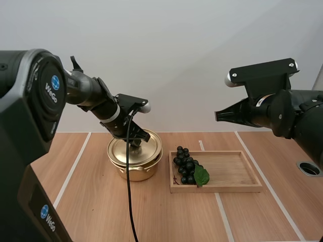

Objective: Open the pot, put the pineapple inside, and close it

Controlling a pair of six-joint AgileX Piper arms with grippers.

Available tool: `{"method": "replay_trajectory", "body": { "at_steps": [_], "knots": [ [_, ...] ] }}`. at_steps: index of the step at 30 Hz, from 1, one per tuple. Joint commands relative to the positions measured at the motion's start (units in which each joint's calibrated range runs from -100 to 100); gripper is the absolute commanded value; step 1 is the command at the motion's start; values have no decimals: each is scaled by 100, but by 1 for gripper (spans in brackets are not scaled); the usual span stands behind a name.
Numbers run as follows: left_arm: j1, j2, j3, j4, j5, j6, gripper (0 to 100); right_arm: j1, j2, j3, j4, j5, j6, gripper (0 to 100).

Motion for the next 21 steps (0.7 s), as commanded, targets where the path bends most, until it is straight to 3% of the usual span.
{"method": "replay_trajectory", "body": {
  "at_steps": [1,13,15,18,21],
  "knots": [
    [-19,78,9,-133,24,22,0,-22,-46,21,-38,-115,-10,0],
    [-19,77,9,-133,84,141,0,-22,-46,21,-38,-115,-20,0],
    [-19,77,9,-133,84,141,4,-22,-46,21,-38,-115,-20,0],
    [-19,77,9,-133,84,182,29,-22,-46,21,-38,-115,-20,0],
    [-19,77,9,-144,-1,231,73,-22,-46,21,-38,-115,-20,0]
  ]
}}
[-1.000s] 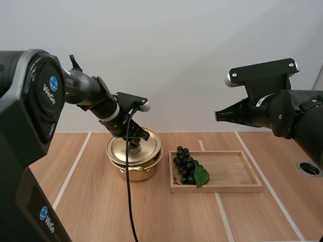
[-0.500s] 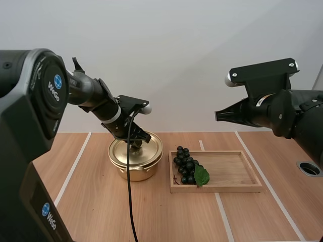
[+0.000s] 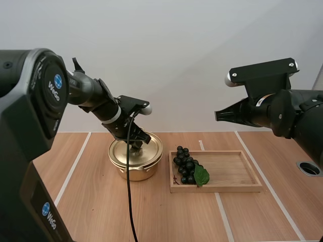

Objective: Open the pot, put the pineapple inside, and close it

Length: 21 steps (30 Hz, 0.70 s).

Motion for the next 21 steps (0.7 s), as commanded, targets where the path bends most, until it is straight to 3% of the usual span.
{"method": "replay_trajectory", "body": {
  "at_steps": [1,2,12,21],
  "knots": [
    [-19,10,9,-102,-133,42,90,-22,-46,21,-38,-115,-30,0],
    [-19,10,9,-102,-225,42,100,-22,-46,21,-38,-115,-30,0],
    [-19,-199,-223,-92,-193,72,100,-22,-46,21,-38,-115,-30,0],
    [-19,-1454,-891,-82,401,62,100,-22,-46,21,-38,-157,-29,0]
  ]
}}
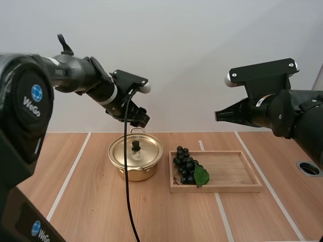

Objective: Open the pot, put the pineapple inside, and close it

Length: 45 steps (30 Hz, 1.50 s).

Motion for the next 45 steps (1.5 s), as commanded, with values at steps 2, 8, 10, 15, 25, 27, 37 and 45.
{"method": "replay_trajectory", "body": {
  "at_steps": [2,8,10,15,25,27,37,45],
  "knots": [
    [-19,-792,-383,-82,476,27,100,-22,-46,21,-38,-196,-29,0],
    [-19,-2240,-510,-41,359,27,64,-22,-46,21,-38,-400,-29,0],
    [-10,-2700,-510,-13,359,18,14,-22,-46,21,-38,-489,-29,0],
    [-10,-3595,-510,115,359,-300,1,-22,-57,21,-2,-843,-29,0],
    [85,-5397,130,773,199,-1023,1,-22,-775,893,6,-2879,-29,0],
    [181,-5868,454,800,-113,-1065,1,-22,-1116,1225,-61,-3258,-29,0],
    [441,-8367,1775,826,-1062,-1515,1,5,-2299,1706,-160,-3134,-9,0],
    [450,-9008,3025,1304,-1757,-1615,1,444,-2318,1706,1205,-2981,46,0]
  ]
}}
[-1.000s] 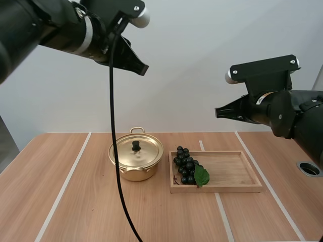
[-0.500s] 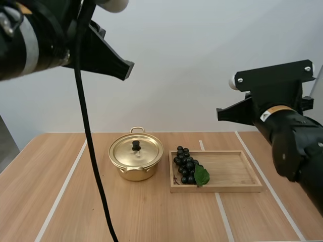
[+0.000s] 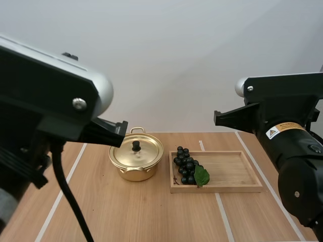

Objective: Open the pot, put the pineapple inside, and close it

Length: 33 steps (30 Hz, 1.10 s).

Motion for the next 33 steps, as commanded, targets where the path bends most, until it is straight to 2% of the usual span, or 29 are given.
{"method": "replay_trajectory", "body": {
  "at_steps": [1,4,6,10,14,19,23,29,33],
  "knots": [
    [11,-11,491,408,-645,-133,1,173,-13,0,305,32,16,0],
    [23,-11,1037,906,-1289,-392,1,337,111,0,234,176,16,0],
    [98,-11,1278,1127,-1307,-567,1,399,228,5,79,302,16,0],
    [270,-11,1746,1003,-1339,-632,0,414,491,16,-209,300,16,0],
    [255,-11,2120,839,-1391,-632,0,414,879,21,-256,300,16,0],
    [25,-11,2523,1133,-1398,-549,0,407,1472,97,-303,304,-8,0],
    [-156,-11,2844,1384,-1398,-549,0,407,1810,214,-825,589,-56,0],
    [-396,-11,3368,1298,-1461,-635,0,250,1873,214,-580,884,-56,0],
    [-490,-11,3565,1298,-1461,-667,0,232,1873,214,-494,884,-56,0]
  ]
}}
